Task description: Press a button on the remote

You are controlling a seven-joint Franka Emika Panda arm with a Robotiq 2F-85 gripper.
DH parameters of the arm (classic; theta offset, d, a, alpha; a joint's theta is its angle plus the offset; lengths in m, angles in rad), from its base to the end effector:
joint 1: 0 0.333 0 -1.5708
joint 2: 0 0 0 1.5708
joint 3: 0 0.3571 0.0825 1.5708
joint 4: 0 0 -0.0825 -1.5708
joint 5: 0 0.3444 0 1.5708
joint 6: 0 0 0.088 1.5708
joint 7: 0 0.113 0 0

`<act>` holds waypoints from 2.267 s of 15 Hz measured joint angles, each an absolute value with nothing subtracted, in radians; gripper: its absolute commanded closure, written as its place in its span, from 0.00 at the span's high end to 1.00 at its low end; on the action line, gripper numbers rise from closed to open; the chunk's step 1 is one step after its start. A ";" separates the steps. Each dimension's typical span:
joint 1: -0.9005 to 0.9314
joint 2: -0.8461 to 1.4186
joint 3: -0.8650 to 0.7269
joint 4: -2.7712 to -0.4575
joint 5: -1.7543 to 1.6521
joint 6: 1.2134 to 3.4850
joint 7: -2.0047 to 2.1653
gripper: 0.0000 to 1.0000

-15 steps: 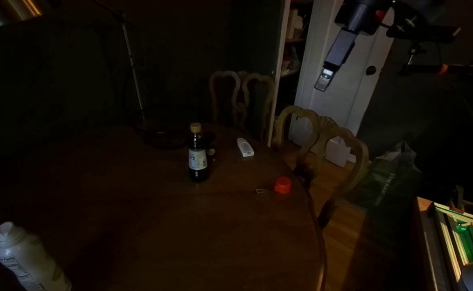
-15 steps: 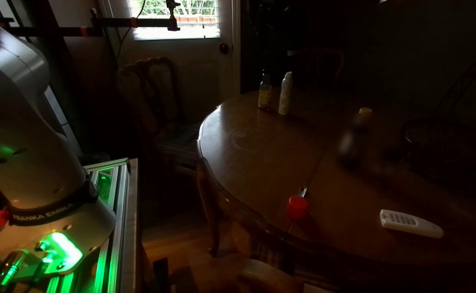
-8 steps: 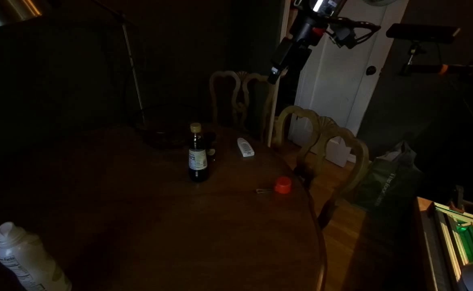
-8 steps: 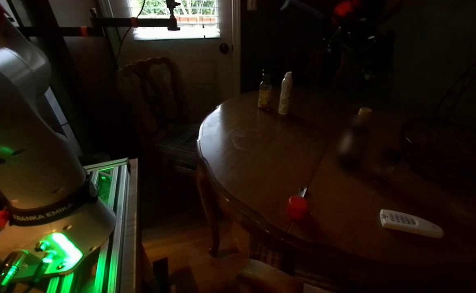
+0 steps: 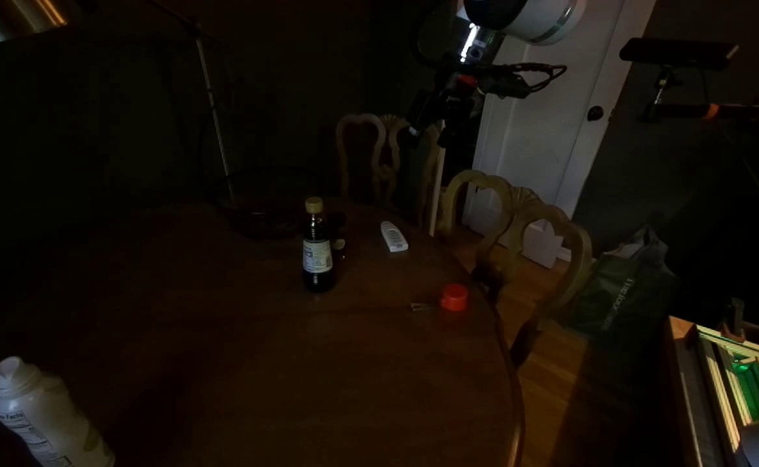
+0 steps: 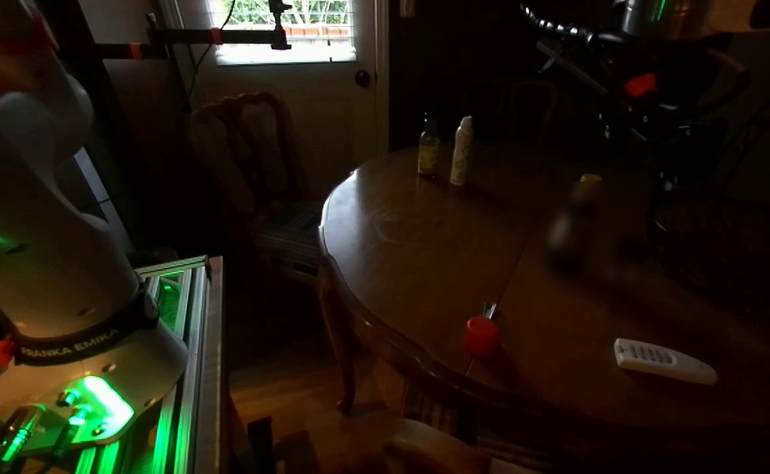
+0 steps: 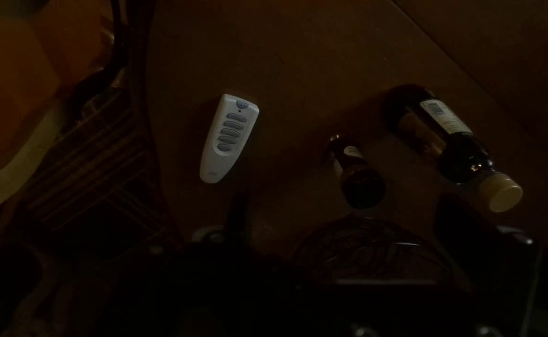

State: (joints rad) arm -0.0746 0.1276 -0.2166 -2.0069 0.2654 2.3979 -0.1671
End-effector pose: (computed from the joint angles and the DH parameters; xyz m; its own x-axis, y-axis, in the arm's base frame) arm 0.5547 -0.1579 0.4781 0.9146 -0.2957 0.2757 -0.2623 -0.9529 -0.1519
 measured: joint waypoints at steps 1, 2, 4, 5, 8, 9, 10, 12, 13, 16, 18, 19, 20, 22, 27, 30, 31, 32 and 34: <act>-0.075 0.129 -0.215 -2.003 0.265 2.396 -0.163 1.00; -0.075 0.129 -0.214 -2.000 0.265 2.395 -0.162 1.00; -0.084 0.142 -0.204 -1.992 0.260 2.398 -0.141 1.00; -0.090 0.161 -0.200 -1.983 0.258 2.407 -0.121 1.00; -0.105 0.262 -0.197 -1.932 0.248 2.442 -0.039 0.66; -0.110 0.303 -0.196 -1.910 0.244 2.460 -0.013 0.58; -0.114 0.344 -0.197 -1.885 0.236 2.476 0.018 0.49; -0.123 0.421 -0.199 -1.827 0.208 2.484 0.084 0.35; -0.127 0.457 -0.199 -1.797 0.198 2.484 0.112 0.26; -0.133 0.552 -0.204 -1.705 0.168 2.477 0.189 0.04; -0.135 0.610 -0.208 -1.642 0.154 2.467 0.231 0.00; -0.135 0.637 -0.211 -1.611 0.147 2.455 0.252 0.00; -0.135 0.662 -0.214 -1.581 0.140 2.434 0.269 0.00; -0.135 0.706 -0.221 -1.526 0.128 2.381 0.304 0.00; -0.137 0.799 -0.240 -1.409 0.100 2.243 0.367 0.00; -0.144 0.842 -0.240 -1.344 0.100 2.166 0.382 0.00; -0.146 0.855 -0.239 -1.322 0.100 2.139 0.387 0.00; -0.148 0.867 -0.236 -1.301 0.100 2.117 0.389 0.00; -0.154 0.891 -0.228 -1.256 0.104 2.076 0.395 0.00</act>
State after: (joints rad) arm -0.1544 0.8914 -0.2279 -1.2564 0.1038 2.0756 0.3946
